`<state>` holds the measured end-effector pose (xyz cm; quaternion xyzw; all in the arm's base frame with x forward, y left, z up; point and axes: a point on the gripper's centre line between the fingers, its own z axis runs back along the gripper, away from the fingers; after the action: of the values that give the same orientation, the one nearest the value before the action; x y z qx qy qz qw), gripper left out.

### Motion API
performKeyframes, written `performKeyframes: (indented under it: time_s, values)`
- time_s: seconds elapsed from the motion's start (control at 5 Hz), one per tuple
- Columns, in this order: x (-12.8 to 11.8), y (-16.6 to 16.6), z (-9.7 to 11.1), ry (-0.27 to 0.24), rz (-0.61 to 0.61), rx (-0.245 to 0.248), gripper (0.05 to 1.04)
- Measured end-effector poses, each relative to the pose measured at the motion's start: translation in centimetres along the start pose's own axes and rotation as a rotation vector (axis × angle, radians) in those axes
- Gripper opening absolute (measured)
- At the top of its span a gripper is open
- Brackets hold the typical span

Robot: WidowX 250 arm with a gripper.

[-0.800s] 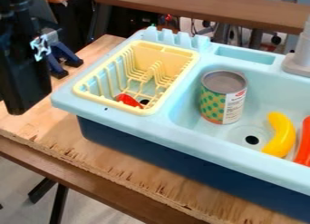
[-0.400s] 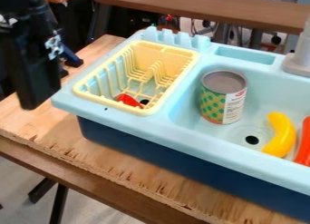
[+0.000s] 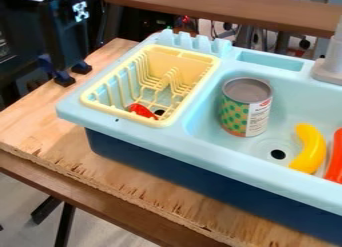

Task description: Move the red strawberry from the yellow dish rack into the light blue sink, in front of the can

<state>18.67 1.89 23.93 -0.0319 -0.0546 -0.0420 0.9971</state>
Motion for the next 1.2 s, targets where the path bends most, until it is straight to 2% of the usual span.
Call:
performKeyframes:
  time_s: [0.2,0.4,0.6,0.8,1.0,1.2]
  values:
    - [1.8,1.7,-1.2,0.046,-0.060,-0.016,0.991]
    - [3.4,3.3,-1.8,0.071,-0.086,0.043,0.991]
    - [5.7,4.3,-3.1,0.068,-0.139,0.047,0.991]
    - [7.3,4.1,-4.1,0.042,-0.156,0.093,0.991]
    - [9.0,3.4,-5.1,-0.008,-0.169,0.093,0.991]
    - [9.8,2.5,-6.4,-0.061,-0.139,0.046,0.991]
